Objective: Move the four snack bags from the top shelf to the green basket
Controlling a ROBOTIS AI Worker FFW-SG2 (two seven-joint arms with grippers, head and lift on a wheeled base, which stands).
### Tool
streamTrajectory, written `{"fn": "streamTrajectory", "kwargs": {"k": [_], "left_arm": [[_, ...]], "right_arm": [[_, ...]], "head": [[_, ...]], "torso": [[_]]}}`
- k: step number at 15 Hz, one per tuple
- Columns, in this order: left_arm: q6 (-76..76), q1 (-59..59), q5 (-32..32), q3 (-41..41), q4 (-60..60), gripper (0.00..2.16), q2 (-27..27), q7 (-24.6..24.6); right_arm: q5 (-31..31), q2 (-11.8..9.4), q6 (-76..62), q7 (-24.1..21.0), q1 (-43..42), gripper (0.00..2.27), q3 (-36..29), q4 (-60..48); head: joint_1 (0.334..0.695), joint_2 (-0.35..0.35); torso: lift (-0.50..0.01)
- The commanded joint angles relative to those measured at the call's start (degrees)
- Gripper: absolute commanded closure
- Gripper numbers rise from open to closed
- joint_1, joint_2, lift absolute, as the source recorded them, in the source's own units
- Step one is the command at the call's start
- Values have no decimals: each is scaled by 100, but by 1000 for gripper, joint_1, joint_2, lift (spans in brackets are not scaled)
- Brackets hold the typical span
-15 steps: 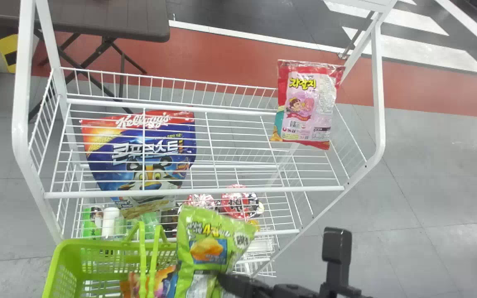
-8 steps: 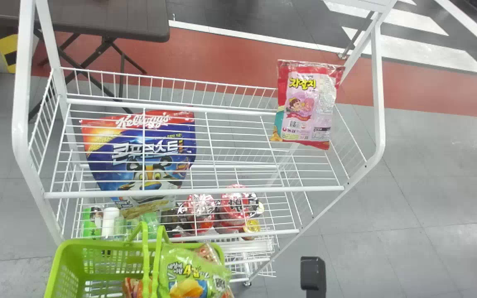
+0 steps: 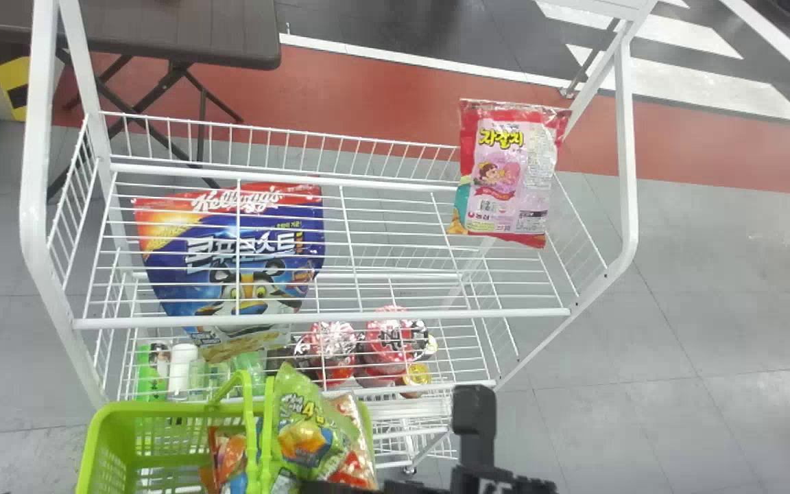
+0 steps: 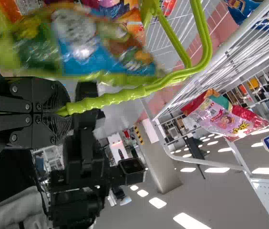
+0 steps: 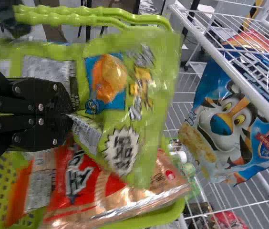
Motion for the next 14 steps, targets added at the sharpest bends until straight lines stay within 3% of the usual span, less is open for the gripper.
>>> {"fn": "streamTrajectory", "kwargs": {"k": [1,4,6,9,10,11,12,14], "left_arm": [[0,0,-26,-35,-28,1666,15,11],[0,-18,-17,-26,-11,1666,51,37],[0,-44,-17,-26,-11,1666,59,55],[0,-62,-17,-35,-11,1666,51,64],[0,-62,-17,-35,-19,1666,51,55],[0,-62,-17,-35,-19,1666,51,55],[0,-53,-17,-26,-19,1666,51,55],[0,-44,-17,-26,-19,1666,51,55]], "right_arm": [[617,5,-161,-466,-245,2246,643,181],[942,5,-231,-624,-368,2246,1091,454],[801,5,-3,-308,-315,2246,1258,419],[678,-35,15,-150,-25,2243,1408,50],[669,-26,-108,-167,27,2091,1390,14],[705,-35,-354,-229,98,1413,1373,-12],[757,-35,-724,-281,194,107,1329,-29],[819,-35,-882,-299,265,-2,1206,-47]], "head": [[695,-308],[695,-269],[695,-234],[695,-117],[695,-100],[695,-88],[695,-84],[695,-110]], "torso": [[0],[0],[0],[0],[0],[0],[0],[0]]}}
